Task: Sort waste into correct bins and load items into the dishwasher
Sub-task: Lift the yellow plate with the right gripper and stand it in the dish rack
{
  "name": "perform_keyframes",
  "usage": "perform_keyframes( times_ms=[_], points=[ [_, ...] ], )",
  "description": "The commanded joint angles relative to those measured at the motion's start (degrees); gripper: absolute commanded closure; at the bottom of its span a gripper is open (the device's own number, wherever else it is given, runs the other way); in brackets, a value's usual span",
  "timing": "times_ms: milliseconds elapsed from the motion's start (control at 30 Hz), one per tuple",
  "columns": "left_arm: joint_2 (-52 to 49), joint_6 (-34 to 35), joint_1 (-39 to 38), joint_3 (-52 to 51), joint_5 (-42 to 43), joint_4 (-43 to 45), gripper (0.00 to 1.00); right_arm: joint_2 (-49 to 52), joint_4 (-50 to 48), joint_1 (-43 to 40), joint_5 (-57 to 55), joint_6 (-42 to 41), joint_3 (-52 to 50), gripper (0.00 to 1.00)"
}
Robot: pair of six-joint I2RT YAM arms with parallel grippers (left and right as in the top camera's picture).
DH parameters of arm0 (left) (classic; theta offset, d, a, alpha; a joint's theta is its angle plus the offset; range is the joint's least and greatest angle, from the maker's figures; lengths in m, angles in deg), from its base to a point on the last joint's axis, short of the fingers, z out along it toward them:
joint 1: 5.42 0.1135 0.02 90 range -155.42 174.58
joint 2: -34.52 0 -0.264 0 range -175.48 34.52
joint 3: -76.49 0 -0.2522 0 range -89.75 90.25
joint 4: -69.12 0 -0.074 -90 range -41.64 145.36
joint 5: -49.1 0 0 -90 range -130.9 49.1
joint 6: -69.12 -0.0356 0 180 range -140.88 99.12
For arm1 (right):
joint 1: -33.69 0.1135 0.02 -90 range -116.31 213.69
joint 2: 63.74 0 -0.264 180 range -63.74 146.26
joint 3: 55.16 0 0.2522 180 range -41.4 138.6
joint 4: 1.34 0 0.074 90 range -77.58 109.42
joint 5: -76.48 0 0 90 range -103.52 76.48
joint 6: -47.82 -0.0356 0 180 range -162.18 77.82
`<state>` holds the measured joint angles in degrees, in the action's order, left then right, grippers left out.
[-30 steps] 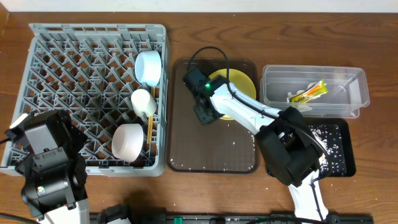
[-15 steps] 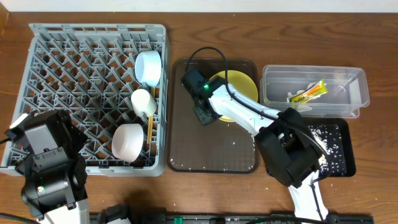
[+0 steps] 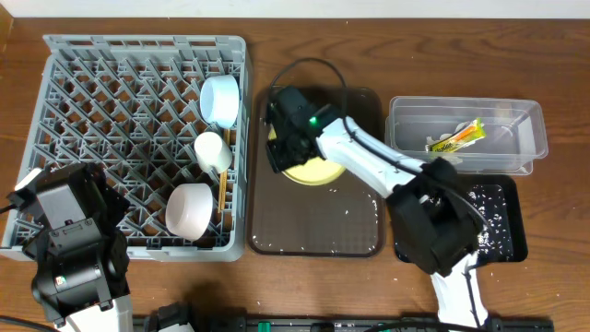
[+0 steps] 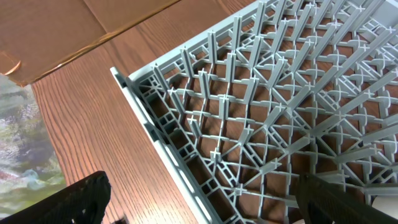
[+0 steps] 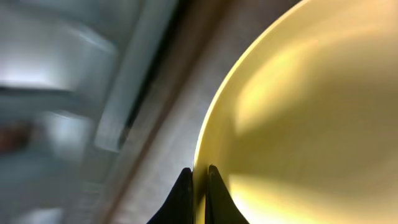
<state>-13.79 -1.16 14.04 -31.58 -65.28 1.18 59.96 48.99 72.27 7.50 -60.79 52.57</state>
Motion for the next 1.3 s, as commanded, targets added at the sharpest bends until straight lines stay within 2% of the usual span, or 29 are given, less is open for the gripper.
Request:
perform_keyframes(
  times_ms=[0, 300, 367, 433, 600, 800, 1033, 1267],
  points=[
    [0.09, 0.55, 0.24, 0.87, -0.74, -0.22, 0.04, -7.34, -3.15, -2.4, 11.45, -9.4, 1.68, 0.99],
    [0.09, 0.55, 0.24, 0.87, -0.76, -0.22, 0.04, -17.25, -12.17, -3.78, 11.89, -19.37, 1.68, 0.99],
    [0.09, 0.55, 0.24, 0.87, -0.76, -0.22, 0.04, -18.08, -20.13, -3.45, 14.08, -26.8, 1.68, 0.99],
    [0.09, 0.55, 0.24, 0.87, -0.76, -0.22, 0.04, -18.05, -25.11, -2.97, 15.13, -30.86, 1.6, 0.99],
    [0.09, 0.55, 0.24, 0.87, -0.76, -0.22, 0.04, -17.88, -37.03, -0.98, 13.66, -36.72, 1.55, 0.99],
    [0.09, 0.55, 0.24, 0.87, -0.74, -0.22, 0.04, -17.11, -49.86, 3.1, 6.14, -41.09, 1.49, 0.99],
    [0.09, 0.55, 0.24, 0.87, -0.74, -0.22, 0.04, -11.21, -67.32, 8.02, 3.04, -41.27, 1.49, 0.99],
    [0.09, 0.55, 0.24, 0.87, -0.74, -0.22, 0.04, -0.68, -85.18, 8.83, 4.33, -49.86, 1.49, 0.99]
  ],
)
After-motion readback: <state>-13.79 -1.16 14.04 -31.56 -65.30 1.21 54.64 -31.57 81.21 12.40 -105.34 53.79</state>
